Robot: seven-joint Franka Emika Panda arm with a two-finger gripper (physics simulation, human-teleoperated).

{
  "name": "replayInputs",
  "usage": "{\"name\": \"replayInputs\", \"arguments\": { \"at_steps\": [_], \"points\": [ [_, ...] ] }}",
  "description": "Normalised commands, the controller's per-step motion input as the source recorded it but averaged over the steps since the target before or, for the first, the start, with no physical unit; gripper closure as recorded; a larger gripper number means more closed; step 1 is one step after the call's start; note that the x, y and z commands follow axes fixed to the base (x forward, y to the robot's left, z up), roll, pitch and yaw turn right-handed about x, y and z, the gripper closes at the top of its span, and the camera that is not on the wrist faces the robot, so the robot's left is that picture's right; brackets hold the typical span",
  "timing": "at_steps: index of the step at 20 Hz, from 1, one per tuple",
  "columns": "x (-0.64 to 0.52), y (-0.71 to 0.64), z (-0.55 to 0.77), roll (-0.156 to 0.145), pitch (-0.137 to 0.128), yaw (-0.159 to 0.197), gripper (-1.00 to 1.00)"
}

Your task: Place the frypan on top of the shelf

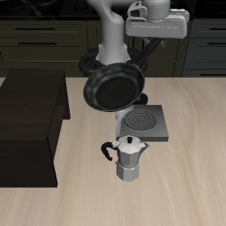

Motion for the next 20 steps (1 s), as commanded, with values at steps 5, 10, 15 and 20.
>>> {"name": "replayInputs", "arguments": {
  "at_steps": [5,10,15,20],
  "points": [
    [-0.15,0.02,0.36,-0.003,-0.049,0.019,1.00],
    [-0.15,0.01,0.32,0.003,-0.047,-0.006,1.00],
    [-0.03,-0.08,0.38,-0.027,-0.056,0.016,1.00],
    [-0.03,-0.09,0.39,-0.042,-0.068,0.036,1.00]
  ]
}}
